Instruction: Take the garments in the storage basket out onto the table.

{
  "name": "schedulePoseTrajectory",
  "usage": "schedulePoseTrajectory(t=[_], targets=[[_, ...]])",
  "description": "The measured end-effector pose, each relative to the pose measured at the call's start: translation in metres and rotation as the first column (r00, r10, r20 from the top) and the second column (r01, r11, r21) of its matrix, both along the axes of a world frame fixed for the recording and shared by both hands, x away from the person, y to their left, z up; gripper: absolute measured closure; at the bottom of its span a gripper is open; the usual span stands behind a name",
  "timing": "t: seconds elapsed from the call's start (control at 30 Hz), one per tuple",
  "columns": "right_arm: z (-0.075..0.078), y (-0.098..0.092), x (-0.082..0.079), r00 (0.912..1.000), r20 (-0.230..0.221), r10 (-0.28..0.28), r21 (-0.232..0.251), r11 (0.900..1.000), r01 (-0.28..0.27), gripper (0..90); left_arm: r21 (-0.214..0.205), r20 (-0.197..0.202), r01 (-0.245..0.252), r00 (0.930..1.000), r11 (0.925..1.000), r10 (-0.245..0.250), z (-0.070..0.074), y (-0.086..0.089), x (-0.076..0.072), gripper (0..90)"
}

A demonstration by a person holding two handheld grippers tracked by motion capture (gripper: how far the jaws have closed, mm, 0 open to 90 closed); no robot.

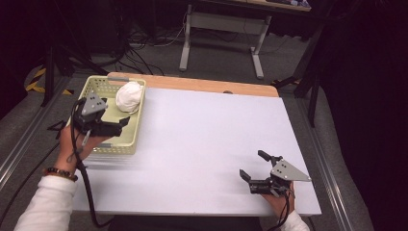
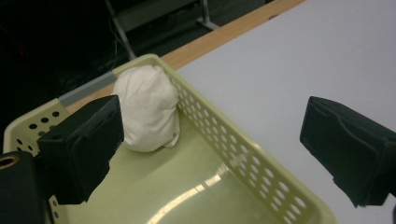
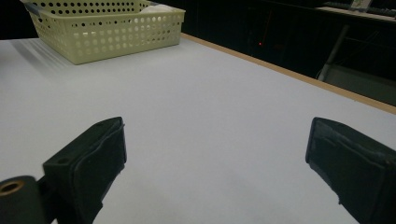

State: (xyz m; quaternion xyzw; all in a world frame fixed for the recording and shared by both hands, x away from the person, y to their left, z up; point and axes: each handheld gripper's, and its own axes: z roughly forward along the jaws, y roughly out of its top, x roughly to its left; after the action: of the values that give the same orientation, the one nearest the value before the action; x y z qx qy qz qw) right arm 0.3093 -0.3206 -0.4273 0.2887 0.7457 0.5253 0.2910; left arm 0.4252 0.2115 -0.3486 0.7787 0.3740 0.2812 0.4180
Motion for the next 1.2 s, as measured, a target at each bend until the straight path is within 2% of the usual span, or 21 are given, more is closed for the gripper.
schedulePoseTrajectory(t=[0.07,0.1,0.13,0.17,0.2,0.23,0.3,0.4,0.47,0.53,0.6,0.67,0.73,0.77,0.9,0.97,1.0,1.03,1.07,1.17,1.2], targets=[[-0.001,0.000,0.000,1.0000,-0.001,0.000,-0.008,1.0000,0.000,5.9,0.016,-0.032,-0.017,0.9993,0.9997,0.018,-0.002,0.003,0.018,6.9],[-0.002,0.000,0.001,1.0000,-0.009,0.003,-0.012,0.9999,-0.003,6.0,0.016,-0.070,-0.023,0.9972,0.9996,0.024,-0.006,0.006,0.037,6.8],[-0.003,0.001,0.002,0.9999,-0.014,0.003,-0.016,0.9999,-0.003,6.1,0.016,-0.070,-0.023,0.9972,0.9996,0.024,-0.006,0.006,0.037,6.9],[-0.003,0.001,0.002,0.9999,-0.014,0.003,-0.016,0.9999,-0.003,6.1,-0.010,-0.105,-0.014,0.9944,0.9999,0.013,-0.009,0.008,0.047,6.9],[-0.005,0.002,0.003,0.9998,-0.020,0.004,-0.026,0.9996,-0.005,6.0,-0.021,-0.136,-0.036,0.9902,0.9991,0.032,-0.013,0.010,0.063,6.6],[-0.005,0.002,0.003,0.9998,-0.020,0.004,-0.026,0.9996,-0.005,6.0,-0.021,-0.136,-0.036,0.9902,0.9991,0.032,-0.013,0.010,0.063,6.6],[-0.006,0.003,0.004,0.9998,-0.021,0.008,-0.036,0.9993,-0.009,6.1,-0.012,-0.158,-0.049,0.9863,0.9987,0.047,-0.019,0.011,0.078,6.6],[-0.007,0.003,0.006,0.9997,-0.023,0.011,-0.046,0.9989,-0.012,6.1,0.055,-0.196,-0.065,0.9779,0.9964,0.074,-0.026,0.009,0.099,6.0],[-0.008,0.002,0.008,0.9994,-0.034,0.011,-0.047,0.9988,-0.013,6.1,0.105,-0.223,-0.088,0.9686,0.9906,0.109,-0.031,0.007,0.111,5.5],[-0.010,0.002,0.009,0.9988,-0.048,0.012,-0.054,0.9985,-0.014,6.3,0.127,-0.246,-0.111,0.9593,0.9858,0.139,-0.035,0.007,0.121,4.8],[-0.011,0.002,0.010,0.9983,-0.056,0.019,-0.050,0.9985,-0.021,6.3,0.139,-0.271,-0.101,0.9528,0.9851,0.136,-0.038,0.007,0.128,4.9],[-0.011,0.002,0.010,0.9979,-0.060,0.024,-0.048,0.9985,-0.026,6.4,0.166,-0.285,-0.108,0.9462,0.9802,0.152,-0.041,0.005,0.134,4.9],[-0.011,0.002,0.010,0.9980,-0.057,0.028,-0.053,0.9981,-0.031,6.4,0.166,-0.307,-0.111,0.9384,0.9798,0.159,-0.046,0.003,0.140,5.3],[-0.011,0.002,0.009,0.9978,-0.059,0.030,-0.053,0.9981,-0.033,6.5,0.186,-0.315,-0.113,0.9341,0.9760,0.168,-0.049,0.001,0.143,5.5],[-0.012,0.002,0.009,0.9973,-0.067,0.031,-0.047,0.9983,-0.035,6.8,0.180,-0.343,-0.114,0.9238,0.9770,0.171,-0.057,-0.002,0.151,6.1],[-0.012,0.002,0.009,0.9975,-0.066,0.027,-0.052,0.9982,-0.030,6.8,0.198,-0.354,-0.118,0.9171,0.9731,0.183,-0.062,-0.004,0.155,5.8],[-0.012,0.001,0.009,0.9974,-0.067,0.026,-0.047,0.9984,-0.029,6.8,0.205,-0.364,-0.118,0.9124,0.9716,0.188,-0.063,-0.005,0.156,6.5],[-0.012,0.001,0.009,0.9974,-0.068,0.025,-0.047,0.9985,-0.029,7.3,0.227,-0.374,-0.123,0.9047,0.9660,0.203,-0.066,-0.006,0.158,7.4],[-0.012,0.000,0.009,0.9972,-0.069,0.028,-0.046,0.9984,-0.032,8.0,0.242,-0.396,-0.120,0.8937,0.9628,0.211,-0.068,-0.008,0.159,6.6],[-0.013,-0.003,0.010,0.9967,-0.078,0.023,-0.030,0.9992,-0.026,8.6,0.264,-0.424,-0.123,0.8759,0.9568,0.230,-0.074,-0.011,0.162,10.1],[-0.014,-0.005,0.012,0.9963,-0.085,0.016,-0.024,0.9996,-0.018,8.5,0.256,-0.420,-0.114,0.8815,0.9599,0.217,-0.074,-0.014,0.162,13.1]])
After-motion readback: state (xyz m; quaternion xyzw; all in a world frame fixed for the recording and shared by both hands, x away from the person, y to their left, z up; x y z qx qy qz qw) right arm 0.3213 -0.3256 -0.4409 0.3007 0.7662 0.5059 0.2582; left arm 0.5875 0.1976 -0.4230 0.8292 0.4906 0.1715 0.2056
